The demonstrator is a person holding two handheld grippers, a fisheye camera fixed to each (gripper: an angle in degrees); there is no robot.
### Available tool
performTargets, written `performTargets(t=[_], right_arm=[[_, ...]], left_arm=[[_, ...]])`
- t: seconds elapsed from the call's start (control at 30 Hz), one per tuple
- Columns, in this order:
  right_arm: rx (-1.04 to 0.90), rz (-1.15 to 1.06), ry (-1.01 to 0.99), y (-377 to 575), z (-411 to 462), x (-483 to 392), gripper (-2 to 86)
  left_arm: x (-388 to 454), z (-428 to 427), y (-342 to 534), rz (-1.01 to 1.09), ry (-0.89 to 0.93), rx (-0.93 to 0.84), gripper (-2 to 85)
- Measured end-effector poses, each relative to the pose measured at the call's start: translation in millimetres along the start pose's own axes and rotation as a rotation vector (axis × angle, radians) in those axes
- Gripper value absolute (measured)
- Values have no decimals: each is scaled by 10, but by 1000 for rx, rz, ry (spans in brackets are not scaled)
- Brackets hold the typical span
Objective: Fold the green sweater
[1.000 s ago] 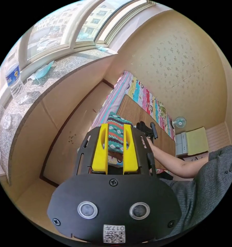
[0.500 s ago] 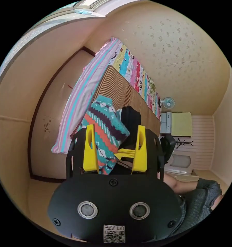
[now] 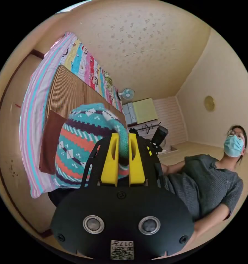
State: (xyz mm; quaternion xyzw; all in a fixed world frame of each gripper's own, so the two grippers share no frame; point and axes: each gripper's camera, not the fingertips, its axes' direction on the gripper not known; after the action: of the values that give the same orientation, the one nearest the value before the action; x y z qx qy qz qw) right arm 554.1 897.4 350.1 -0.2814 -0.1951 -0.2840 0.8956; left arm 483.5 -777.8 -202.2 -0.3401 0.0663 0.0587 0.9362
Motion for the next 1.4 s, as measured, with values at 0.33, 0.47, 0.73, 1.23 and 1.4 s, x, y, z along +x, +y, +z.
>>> performTargets(t=[0.33, 0.47, 0.73, 1.23, 1.4], right_arm=[[283, -156, 413, 385, -909, -526, 17], [344, -157, 368, 209, -923, -529, 93], [425, -138, 660, -543, -339, -524, 185], [585, -238, -432, -870, 1022, 424, 175], [227, -260, -96, -1500, 2210, 61, 170]], left_arm=[[2252, -1009, 137, 966, 665, 212, 56], [2908, -1221, 60, 1132, 891, 204, 56], [3626, -1384, 269, 1149, 1345, 199, 57], [3438, -1531, 842, 1111, 1425, 341, 57], [3372, -1200, 789, 1107, 1459, 302, 57]])
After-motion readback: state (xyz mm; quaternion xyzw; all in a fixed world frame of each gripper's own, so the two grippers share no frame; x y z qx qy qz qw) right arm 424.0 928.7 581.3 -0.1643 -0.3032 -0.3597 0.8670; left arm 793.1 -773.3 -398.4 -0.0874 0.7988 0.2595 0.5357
